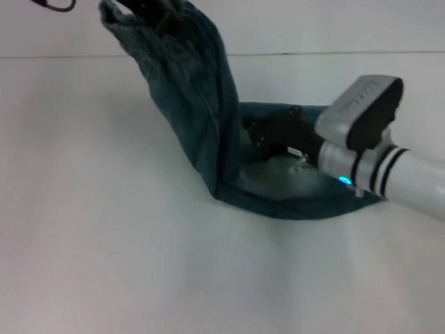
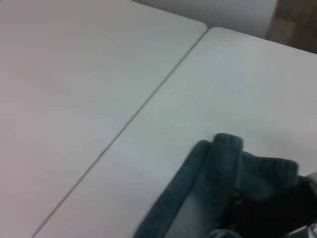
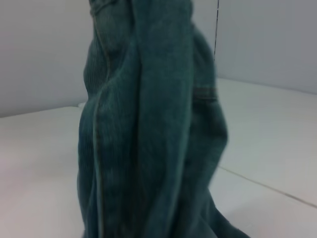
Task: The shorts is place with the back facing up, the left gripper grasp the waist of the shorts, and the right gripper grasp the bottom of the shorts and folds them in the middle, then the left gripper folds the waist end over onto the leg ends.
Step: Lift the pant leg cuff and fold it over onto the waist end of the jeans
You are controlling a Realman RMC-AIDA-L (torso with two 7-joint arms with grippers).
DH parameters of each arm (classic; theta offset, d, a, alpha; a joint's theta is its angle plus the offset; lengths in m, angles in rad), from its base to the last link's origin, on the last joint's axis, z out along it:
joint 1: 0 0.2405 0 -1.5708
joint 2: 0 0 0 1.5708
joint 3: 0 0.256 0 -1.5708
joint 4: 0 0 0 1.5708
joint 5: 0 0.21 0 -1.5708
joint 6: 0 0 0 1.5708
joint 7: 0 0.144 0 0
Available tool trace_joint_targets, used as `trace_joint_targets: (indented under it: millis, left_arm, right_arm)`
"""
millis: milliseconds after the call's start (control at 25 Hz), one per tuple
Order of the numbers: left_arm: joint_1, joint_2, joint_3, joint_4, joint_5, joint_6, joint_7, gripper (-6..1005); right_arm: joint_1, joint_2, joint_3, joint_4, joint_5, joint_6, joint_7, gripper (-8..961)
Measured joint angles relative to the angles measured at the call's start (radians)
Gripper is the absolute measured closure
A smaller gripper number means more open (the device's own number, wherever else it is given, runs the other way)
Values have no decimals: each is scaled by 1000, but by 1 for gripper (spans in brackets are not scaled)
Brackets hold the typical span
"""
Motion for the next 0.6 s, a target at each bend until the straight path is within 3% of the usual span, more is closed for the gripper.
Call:
trace_joint_targets:
  millis: [280,480,600]
  left_arm:
    - [-68,-33,57,57,1,60,-72,951]
    - [-114,-36,88,68,2,70,-102,951]
    - [-123,-36,103,61,2,61,-105,951]
  right_arm:
    - [133,3,70,101,-6,169,-69,954]
    - [217,3,100,177,-70,231,-91,953]
    - [222,3,167,198,-155,236,-92,953]
